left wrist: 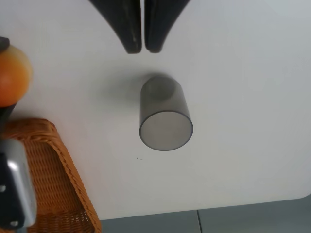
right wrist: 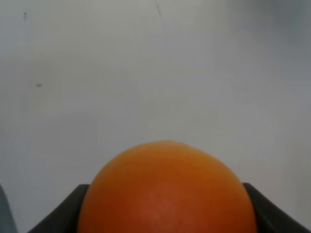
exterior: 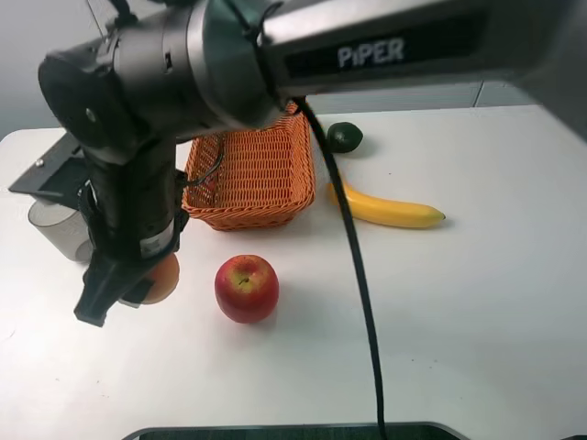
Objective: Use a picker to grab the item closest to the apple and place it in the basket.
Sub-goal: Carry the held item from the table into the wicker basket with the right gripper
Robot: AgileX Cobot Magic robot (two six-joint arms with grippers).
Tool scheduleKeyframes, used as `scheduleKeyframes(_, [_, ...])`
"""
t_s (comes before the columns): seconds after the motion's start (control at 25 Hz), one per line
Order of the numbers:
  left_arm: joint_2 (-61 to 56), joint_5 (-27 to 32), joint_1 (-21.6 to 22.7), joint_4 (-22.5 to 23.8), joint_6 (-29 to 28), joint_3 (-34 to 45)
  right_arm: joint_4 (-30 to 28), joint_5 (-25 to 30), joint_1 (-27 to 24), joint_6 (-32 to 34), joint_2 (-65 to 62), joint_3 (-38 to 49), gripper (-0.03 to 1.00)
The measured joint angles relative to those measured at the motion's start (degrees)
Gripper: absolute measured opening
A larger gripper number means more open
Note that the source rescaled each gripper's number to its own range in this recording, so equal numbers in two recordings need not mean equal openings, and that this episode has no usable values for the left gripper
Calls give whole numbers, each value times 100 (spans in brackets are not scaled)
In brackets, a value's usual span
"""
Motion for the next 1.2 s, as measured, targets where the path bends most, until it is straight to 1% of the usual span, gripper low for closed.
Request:
scheduleKeyframes(0.16, [0, 0, 0, 0, 0, 0, 116, 30, -318, 282, -345, 0, 1])
scheduleKeyframes(0.48, [0, 0, 0, 0, 0, 0, 95, -55, -1373, 945, -514, 0, 1])
scheduleKeyframes(0.64, [0, 0, 0, 0, 0, 0, 11, -383, -1812, 1309, -514, 0, 1])
scheduleKeyframes(0.76, [0, 0, 0, 0, 11, 0, -270, -717, -2084, 1673, -514, 0, 1])
scheduleKeyframes(0.84, [0, 0, 0, 0, 20, 0, -389, -957, -2217, 1903, -514, 0, 1])
scheduleKeyframes(1.0, [0, 0, 0, 0, 20, 0, -527, -1336, -2285, 2219, -392, 0, 1])
scheduleKeyframes(1.2, [0, 0, 0, 0, 20, 0, -585, -1590, -2310, 2469, 6, 0, 1])
